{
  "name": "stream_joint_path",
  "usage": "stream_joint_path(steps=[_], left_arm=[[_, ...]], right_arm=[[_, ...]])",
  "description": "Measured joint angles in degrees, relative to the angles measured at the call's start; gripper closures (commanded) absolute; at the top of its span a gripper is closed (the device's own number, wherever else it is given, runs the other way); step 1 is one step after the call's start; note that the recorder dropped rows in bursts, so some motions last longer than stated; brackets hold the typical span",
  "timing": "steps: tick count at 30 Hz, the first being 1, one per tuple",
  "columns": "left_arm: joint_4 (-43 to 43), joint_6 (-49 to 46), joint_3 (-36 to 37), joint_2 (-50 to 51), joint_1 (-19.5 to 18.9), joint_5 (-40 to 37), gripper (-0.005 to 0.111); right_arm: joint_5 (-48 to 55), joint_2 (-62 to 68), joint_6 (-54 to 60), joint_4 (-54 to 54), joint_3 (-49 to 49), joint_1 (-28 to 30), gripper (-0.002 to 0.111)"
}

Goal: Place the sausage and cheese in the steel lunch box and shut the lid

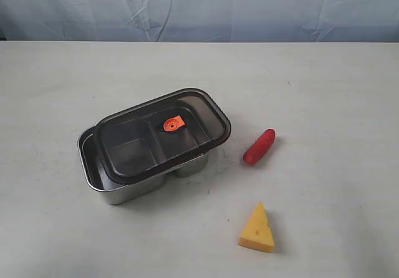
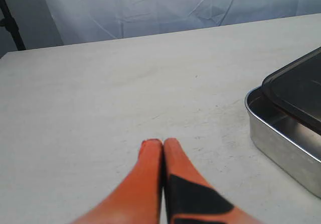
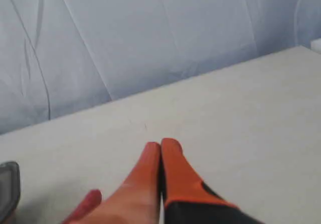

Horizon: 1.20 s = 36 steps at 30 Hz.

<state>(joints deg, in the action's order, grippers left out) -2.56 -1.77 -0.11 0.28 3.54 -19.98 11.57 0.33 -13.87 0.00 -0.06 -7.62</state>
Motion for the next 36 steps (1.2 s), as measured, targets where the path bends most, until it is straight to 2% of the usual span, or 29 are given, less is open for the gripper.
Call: stream_joint_path(steps=[3, 6, 8, 11, 17, 19, 20, 21, 22, 23, 25, 29, 32, 36], left_arm=[[0.0, 0.0, 0.0, 0.0, 0.0, 0.0, 0.107], [0.0, 0.0, 0.0, 0.0, 0.0, 0.0, 0.107], [0.0, 0.0, 0.0, 0.0, 0.0, 0.0, 0.107], [0.0, 0.0, 0.0, 0.0, 0.0, 0.0, 0.107], [0.0, 0.0, 0.0, 0.0, 0.0, 0.0, 0.107], [0.0, 0.0, 0.0, 0.0, 0.0, 0.0, 0.107], [0.0, 0.0, 0.0, 0.0, 0.0, 0.0, 0.107], [0.0, 0.0, 0.0, 0.0, 0.0, 0.0, 0.107], [0.0, 0.0, 0.0, 0.0, 0.0, 0.0, 0.107], [0.0, 0.0, 0.0, 0.0, 0.0, 0.0, 0.107], [0.0, 0.0, 0.0, 0.0, 0.0, 0.0, 0.107], [0.0, 0.0, 0.0, 0.0, 0.0, 0.0, 0.107], [0.0, 0.0, 0.0, 0.0, 0.0, 0.0, 0.107], [0.0, 0.0, 0.0, 0.0, 0.0, 0.0, 0.107]], right_arm=[[-7.7, 0.0, 0.0, 2.7, 0.0, 0.0, 0.109], [-16.1, 0.0, -2.2, 11.9, 0.0, 0.0, 0.109], [-18.5, 0.0, -8.5, 20.5, 0.0, 0.0, 0.109], [-17.2, 0.0, -19.3, 33.0, -0.1, 0.0, 0.109], [-8.8, 0.0, -25.5, 40.3, -2.3, 0.0, 0.109], [0.4, 0.0, -19.1, 45.2, -7.0, -0.3, 0.109], [7.5, -0.1, -1.8, 49.8, -13.4, -1.3, 0.109], [10.5, -0.1, 7.1, 52.3, -16.2, -1.6, 0.109], [15.7, 0.6, 27.5, 59.0, -23.5, -1.9, 0.109], [18.9, 3.2, 36.1, 61.3, -27.5, -1.9, 0.109], [26.1, 15.0, 38.2, 55.7, -34.1, -1.9, 0.109], [36.4, 40.1, 36.8, 45.3, -39.1, -1.9, 0.109], [46.6, 69.9, 44.2, 52.0, -47.6, -1.9, 0.109], [56.0, 88.3, 53.6, 63.5, -55.8, -2.1, 0.109]])
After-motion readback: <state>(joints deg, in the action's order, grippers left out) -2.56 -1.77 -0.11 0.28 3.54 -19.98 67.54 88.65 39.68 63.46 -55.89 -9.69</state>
